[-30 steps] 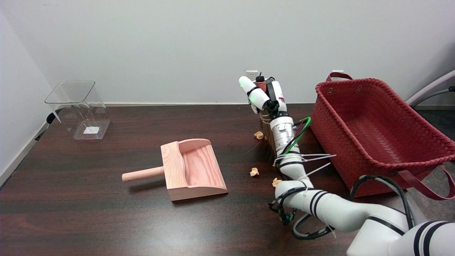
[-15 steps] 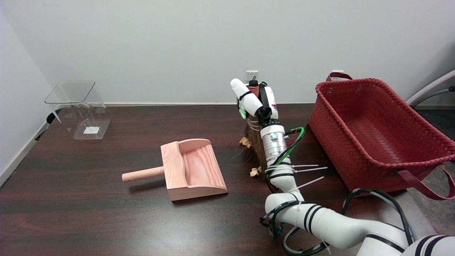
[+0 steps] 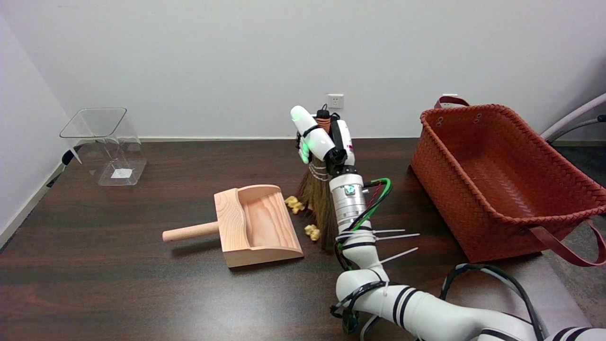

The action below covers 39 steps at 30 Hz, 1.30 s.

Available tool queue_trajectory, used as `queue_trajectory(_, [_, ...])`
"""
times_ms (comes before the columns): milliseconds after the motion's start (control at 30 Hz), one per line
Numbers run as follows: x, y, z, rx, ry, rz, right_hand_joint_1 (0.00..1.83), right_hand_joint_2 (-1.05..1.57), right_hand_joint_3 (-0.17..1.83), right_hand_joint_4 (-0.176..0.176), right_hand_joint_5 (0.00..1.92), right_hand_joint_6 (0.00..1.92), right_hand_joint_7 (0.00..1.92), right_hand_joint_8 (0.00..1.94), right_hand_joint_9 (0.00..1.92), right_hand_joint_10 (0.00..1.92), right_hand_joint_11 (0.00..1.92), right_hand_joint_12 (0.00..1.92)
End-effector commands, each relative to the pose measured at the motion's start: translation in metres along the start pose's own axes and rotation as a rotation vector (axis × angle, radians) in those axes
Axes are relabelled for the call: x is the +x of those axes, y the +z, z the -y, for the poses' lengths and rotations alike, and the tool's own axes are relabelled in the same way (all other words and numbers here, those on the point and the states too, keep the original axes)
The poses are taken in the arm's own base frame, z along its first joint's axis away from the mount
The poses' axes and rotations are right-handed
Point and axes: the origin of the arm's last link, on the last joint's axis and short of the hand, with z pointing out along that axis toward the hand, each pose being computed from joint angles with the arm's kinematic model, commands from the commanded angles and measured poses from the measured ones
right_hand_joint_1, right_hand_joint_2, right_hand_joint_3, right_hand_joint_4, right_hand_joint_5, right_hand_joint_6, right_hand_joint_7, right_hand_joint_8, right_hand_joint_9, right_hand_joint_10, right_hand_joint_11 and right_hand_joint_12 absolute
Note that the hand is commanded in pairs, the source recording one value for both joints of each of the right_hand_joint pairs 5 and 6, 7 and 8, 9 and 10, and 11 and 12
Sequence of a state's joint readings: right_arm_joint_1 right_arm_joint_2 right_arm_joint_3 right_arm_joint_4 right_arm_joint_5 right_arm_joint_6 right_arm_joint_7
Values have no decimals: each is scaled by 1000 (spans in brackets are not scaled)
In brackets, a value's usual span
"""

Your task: Sweep the paper balls into the dustpan.

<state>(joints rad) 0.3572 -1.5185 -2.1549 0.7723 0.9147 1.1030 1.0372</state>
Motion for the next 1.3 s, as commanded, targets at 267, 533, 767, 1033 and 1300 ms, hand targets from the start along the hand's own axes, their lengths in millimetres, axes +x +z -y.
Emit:
queue_trajectory(267, [-74,-14,10,-76,196,25,641,1571,40,0,1920,1920,1920,1920,1920,1920,1920,1920])
queue_trajectory(533, [-89,-8,21,-56,190,30,645,1571,38,0,1920,1920,1920,1920,1920,1920,1920,1920])
queue_trajectory(767, [-95,-2,33,-16,167,36,648,1571,52,0,1920,1920,1920,1920,1920,1920,1920,1920])
queue_trajectory(1033, [-92,2,56,63,68,9,661,1571,64,0,1920,1920,1920,1920,1920,1920,1920,1920])
queue_trajectory(1300, [-72,11,87,168,10,-31,690,1571,40,0,1920,1920,1920,1920,1920,1920,1920,1920])
